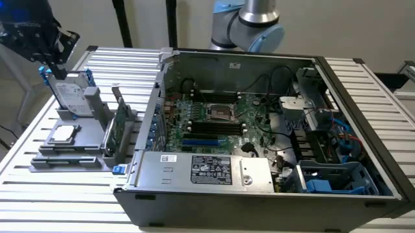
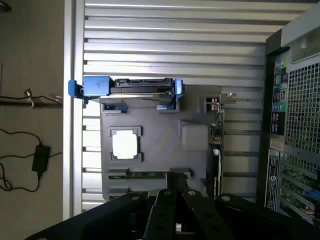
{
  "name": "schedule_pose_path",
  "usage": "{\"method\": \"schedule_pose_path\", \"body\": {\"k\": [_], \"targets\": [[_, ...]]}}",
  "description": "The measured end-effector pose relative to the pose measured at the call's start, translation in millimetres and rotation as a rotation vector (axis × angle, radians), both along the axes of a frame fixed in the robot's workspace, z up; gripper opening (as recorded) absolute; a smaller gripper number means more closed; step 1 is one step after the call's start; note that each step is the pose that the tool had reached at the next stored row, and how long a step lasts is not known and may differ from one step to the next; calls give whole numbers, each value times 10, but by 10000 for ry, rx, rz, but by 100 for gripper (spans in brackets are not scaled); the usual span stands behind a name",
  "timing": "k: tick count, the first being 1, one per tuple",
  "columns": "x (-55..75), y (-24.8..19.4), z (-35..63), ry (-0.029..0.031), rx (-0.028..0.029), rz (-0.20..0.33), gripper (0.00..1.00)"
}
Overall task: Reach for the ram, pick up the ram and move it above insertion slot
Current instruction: 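Reach for the ram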
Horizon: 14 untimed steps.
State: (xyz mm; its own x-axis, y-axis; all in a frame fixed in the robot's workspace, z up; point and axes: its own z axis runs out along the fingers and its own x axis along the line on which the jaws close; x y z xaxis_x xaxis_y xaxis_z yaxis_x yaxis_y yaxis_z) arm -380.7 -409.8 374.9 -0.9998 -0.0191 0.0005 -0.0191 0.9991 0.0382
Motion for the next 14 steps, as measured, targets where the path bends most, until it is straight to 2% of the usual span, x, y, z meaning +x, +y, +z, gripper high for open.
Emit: {"method": "schedule_pose_path", "body": {"k": [11,14], "targets": [[0,0,0,0,0,0,11],[-3,-16,0,0,0,-1,11]]}}
